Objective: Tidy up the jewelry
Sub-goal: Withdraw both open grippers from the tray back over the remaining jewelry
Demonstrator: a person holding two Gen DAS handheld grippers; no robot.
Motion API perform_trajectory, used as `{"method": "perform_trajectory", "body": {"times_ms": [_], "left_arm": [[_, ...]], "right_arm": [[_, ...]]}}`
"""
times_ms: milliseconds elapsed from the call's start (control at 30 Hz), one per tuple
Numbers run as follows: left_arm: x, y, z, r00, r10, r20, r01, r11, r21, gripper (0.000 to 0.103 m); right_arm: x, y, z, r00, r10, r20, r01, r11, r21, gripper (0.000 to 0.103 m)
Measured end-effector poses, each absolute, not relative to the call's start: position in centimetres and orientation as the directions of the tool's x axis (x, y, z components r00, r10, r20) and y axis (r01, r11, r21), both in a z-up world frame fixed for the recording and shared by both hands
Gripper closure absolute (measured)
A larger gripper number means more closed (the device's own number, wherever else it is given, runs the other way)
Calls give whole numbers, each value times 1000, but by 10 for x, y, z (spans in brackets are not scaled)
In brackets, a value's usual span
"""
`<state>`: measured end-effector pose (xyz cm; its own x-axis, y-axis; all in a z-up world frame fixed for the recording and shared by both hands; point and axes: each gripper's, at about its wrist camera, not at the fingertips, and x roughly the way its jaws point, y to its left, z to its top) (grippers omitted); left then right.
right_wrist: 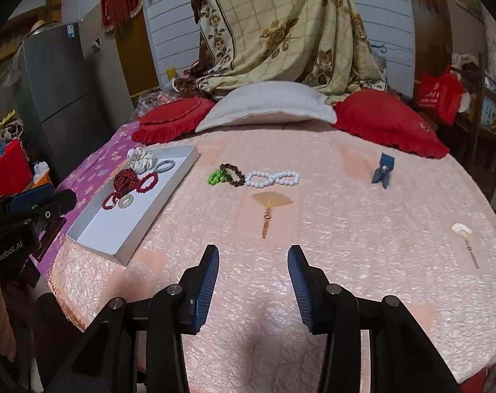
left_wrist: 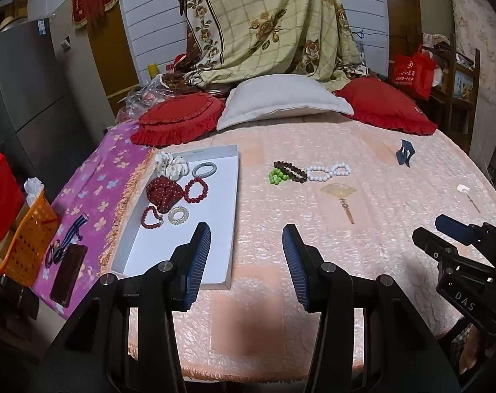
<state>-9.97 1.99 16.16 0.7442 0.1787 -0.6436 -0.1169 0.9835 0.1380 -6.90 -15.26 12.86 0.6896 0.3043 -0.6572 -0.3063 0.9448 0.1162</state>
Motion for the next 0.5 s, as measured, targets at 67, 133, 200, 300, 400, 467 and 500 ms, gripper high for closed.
{"method": "perform_trajectory", "body": {"times_ms": [67, 133, 200, 300, 400, 467, 500], "left_arm": [[-102, 20, 161, 743, 176, -645, -115, 984, 136, 58], [-104, 22, 159, 739, 177, -650, -119, 984, 132, 58], [-105, 25, 157, 734, 172, -657, -121, 985, 123, 58], [-104, 31, 152, 722, 166, -671, -128, 986, 107, 58], [-101, 37, 148, 713, 163, -682, -138, 986, 92, 58], [-97, 40, 144, 704, 160, -692, -140, 986, 85, 58], [-95, 41, 142, 700, 160, -695, -141, 986, 85, 58]], "right_arm": [[-71, -153, 131, 692, 299, -657, -301, 947, 114, 61], [-71, -153, 130, 693, 287, -661, -293, 950, 105, 61], [-72, -152, 129, 692, 273, -668, -285, 954, 94, 61], [-71, -151, 126, 690, 243, -681, -270, 960, 69, 61], [-66, -151, 122, 684, 197, -702, -242, 970, 36, 61], [-59, -151, 115, 675, 151, -722, -214, 977, 4, 61], [-57, -152, 112, 672, 137, -728, -204, 979, -4, 61]]}}
